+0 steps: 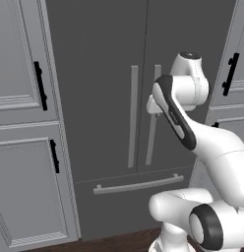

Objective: Take the strawberry from the fridge and place it on top of the pancake, located on the dining counter.

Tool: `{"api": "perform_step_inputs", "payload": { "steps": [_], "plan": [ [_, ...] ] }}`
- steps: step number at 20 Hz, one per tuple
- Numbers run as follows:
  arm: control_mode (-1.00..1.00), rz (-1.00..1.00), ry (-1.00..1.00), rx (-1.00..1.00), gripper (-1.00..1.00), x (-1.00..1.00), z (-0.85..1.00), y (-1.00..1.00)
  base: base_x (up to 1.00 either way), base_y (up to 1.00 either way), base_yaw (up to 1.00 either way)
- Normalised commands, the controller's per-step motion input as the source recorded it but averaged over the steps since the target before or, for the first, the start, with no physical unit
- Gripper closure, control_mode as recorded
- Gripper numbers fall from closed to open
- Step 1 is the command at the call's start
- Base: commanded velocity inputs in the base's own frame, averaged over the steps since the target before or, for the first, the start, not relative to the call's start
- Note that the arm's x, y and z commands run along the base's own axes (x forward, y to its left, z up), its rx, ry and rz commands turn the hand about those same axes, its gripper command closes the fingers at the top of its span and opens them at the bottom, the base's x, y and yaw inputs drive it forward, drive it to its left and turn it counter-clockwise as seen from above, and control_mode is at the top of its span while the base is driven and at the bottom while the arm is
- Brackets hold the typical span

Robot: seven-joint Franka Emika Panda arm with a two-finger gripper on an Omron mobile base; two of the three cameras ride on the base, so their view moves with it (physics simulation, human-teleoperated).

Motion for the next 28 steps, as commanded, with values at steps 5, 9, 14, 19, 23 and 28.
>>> {"api": "perform_step_inputs", "payload": {
  "steps": [5, 9, 14, 19, 23, 28],
  "plan": [
    [1.00, 0.00, 0.00, 0.00, -1.00, 0.00, 0.00, 0.00, -0.03, 0.16, 0.00],
    [1.00, 0.00, 0.00, 0.00, -1.00, 0.00, 0.00, 0.00, 0.00, -0.09, 0.00],
    [-1.00, 0.05, -0.06, 0.07, -1.00, 0.37, -0.01, -0.05, 0.00, -0.02, 0.00],
    [-1.00, 0.08, -0.30, 0.06, -1.00, 0.77, -0.04, -0.13, 0.00, 0.00, 0.00],
    [-1.00, 0.00, -0.24, -0.02, -1.00, 0.35, 0.00, -0.21, 0.00, 0.00, 0.00],
    [-1.00, -0.09, 0.03, -0.04, -1.00, 0.33, 0.00, -0.32, 0.00, 0.00, 0.00]
  ]
}}
